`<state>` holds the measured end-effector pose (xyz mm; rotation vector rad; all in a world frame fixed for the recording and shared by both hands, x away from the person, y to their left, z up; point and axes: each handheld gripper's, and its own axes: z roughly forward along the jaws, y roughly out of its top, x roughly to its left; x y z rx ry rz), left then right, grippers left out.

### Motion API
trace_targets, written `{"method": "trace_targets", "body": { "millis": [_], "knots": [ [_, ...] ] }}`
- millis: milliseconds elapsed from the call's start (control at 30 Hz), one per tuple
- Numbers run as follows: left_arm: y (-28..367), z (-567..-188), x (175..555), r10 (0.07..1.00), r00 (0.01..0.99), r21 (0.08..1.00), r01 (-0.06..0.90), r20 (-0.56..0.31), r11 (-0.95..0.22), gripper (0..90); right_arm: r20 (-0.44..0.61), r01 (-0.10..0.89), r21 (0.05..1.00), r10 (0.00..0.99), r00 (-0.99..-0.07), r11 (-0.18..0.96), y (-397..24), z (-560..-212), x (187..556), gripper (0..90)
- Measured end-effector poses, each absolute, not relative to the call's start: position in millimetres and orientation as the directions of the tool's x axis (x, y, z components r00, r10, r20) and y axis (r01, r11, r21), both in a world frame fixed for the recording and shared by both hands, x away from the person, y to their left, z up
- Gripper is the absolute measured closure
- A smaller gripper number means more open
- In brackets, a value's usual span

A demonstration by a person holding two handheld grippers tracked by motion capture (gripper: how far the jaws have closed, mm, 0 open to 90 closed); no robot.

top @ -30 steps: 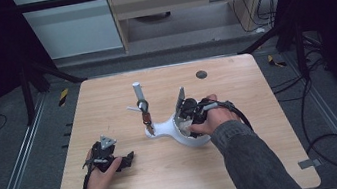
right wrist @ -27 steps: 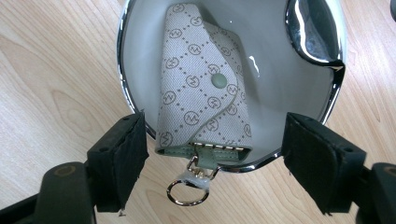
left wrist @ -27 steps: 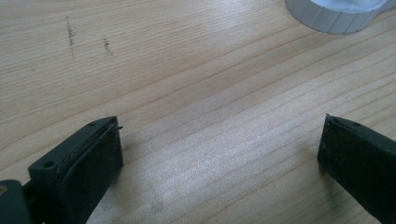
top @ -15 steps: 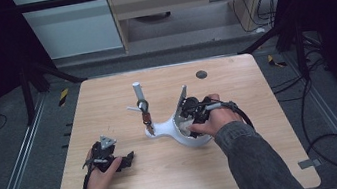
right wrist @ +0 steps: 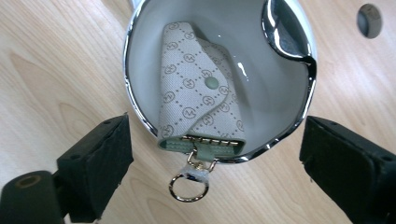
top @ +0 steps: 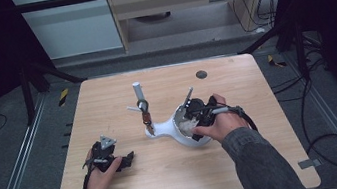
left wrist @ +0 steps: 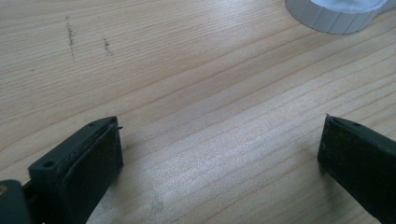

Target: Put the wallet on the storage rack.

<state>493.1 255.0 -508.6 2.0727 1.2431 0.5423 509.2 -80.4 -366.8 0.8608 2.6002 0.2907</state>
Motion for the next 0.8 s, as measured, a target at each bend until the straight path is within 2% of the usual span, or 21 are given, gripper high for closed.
{"method": "trace_targets", "body": {
  "millis": [800],
  "knots": [
    [254.6,-508.6,493.3,0.886,0.463,0.712,0.616,0.020,-0.338,0.0,-0.214,0.531,0.517,0.702,-0.679,0.671,-120.3,-355.1,499.4,5.3]
  ]
}}
